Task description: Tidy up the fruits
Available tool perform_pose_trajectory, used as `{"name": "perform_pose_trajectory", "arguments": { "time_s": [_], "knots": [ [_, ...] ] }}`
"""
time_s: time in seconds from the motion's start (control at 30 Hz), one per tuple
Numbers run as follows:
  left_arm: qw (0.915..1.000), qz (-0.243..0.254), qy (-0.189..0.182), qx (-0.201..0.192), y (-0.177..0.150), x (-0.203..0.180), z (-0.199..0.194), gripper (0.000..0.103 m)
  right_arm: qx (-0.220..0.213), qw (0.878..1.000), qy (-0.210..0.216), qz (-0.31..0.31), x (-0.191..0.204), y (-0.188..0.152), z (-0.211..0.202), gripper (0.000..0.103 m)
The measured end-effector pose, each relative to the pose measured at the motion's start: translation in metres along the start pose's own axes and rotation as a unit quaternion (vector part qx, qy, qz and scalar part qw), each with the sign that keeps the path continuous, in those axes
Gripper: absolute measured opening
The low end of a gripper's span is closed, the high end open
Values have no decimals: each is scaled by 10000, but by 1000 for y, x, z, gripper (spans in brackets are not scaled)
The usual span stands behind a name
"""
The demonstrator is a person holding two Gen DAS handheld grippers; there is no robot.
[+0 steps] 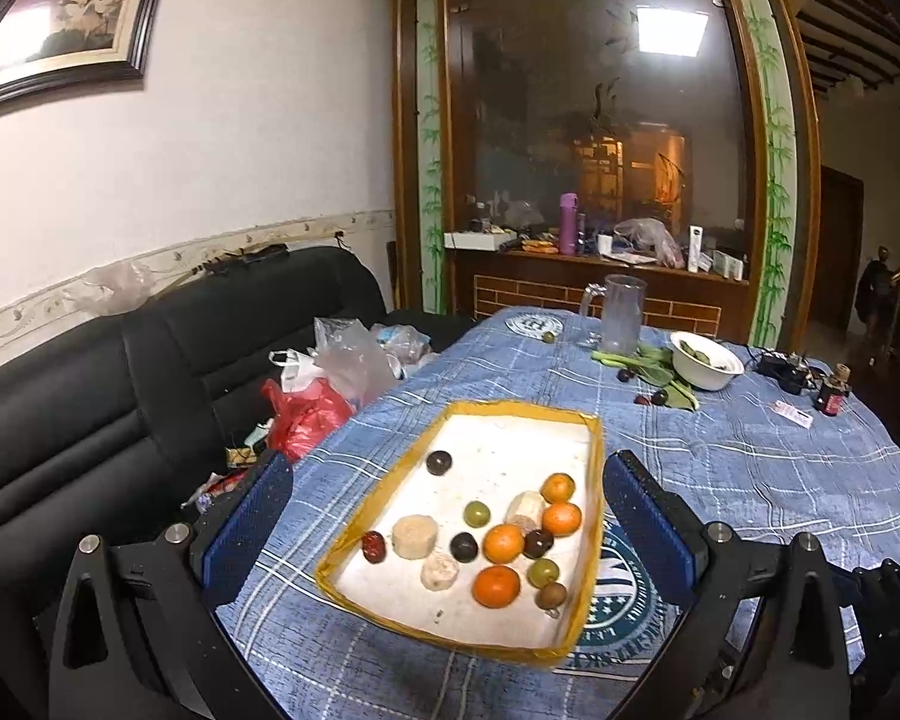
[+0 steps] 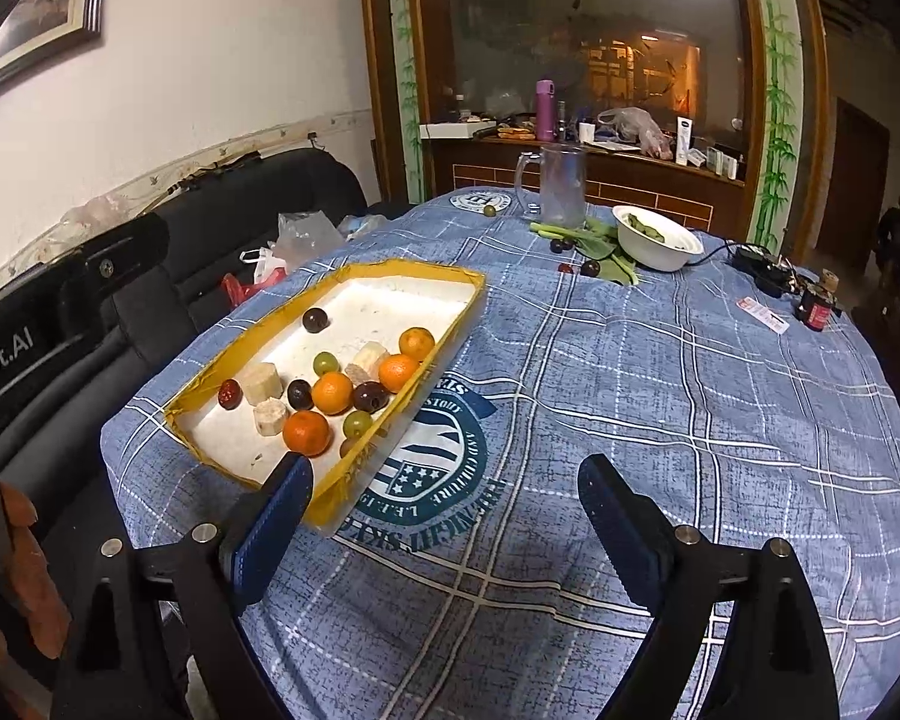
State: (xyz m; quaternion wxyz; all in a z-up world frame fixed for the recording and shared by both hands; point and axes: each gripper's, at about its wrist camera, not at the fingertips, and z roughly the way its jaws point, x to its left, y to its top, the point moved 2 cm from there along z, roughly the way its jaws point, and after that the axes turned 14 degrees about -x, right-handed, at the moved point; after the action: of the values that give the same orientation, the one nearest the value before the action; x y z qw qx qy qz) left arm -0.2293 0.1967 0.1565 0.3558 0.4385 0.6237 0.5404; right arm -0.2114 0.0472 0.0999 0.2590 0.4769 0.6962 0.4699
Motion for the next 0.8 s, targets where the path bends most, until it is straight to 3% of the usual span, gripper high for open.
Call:
{"name": "perform_pose_trajectory", "arguments": {
  "time_s": [0.33, 0.43, 0.47, 0.5, 0.57, 0.7, 0.8],
  "knots": [
    [9998, 70, -79, 161, -8, -13, 5, 103, 5, 9999, -46, 109, -12, -6, -1, 93],
    [9982, 224, 550, -106, -4, -12, -1, 103, -12, 9999, -33, 126, -13, -7, -1, 93],
    [9949, 291, 907, -331, 1, -11, -8, 103, -31, 9999, -30, 129, -13, -6, -2, 93],
    [9931, 270, 995, -554, 5, -10, -15, 103, -62, 9999, -19, 127, -13, -6, -3, 93],
    [9939, 178, 796, -747, 5, -8, -24, 103, -123, 9999, 11, 107, -13, -5, -5, 93],
    [9982, 72, 454, -387, -9, -9, -15, 103, -187, 9998, 43, 37, -9, -3, -6, 93],
    [9981, 112, 587, -180, -16, -7, -6, 103, -197, 9998, -7, -83, -7, -4, -6, 93]
  ]
}}
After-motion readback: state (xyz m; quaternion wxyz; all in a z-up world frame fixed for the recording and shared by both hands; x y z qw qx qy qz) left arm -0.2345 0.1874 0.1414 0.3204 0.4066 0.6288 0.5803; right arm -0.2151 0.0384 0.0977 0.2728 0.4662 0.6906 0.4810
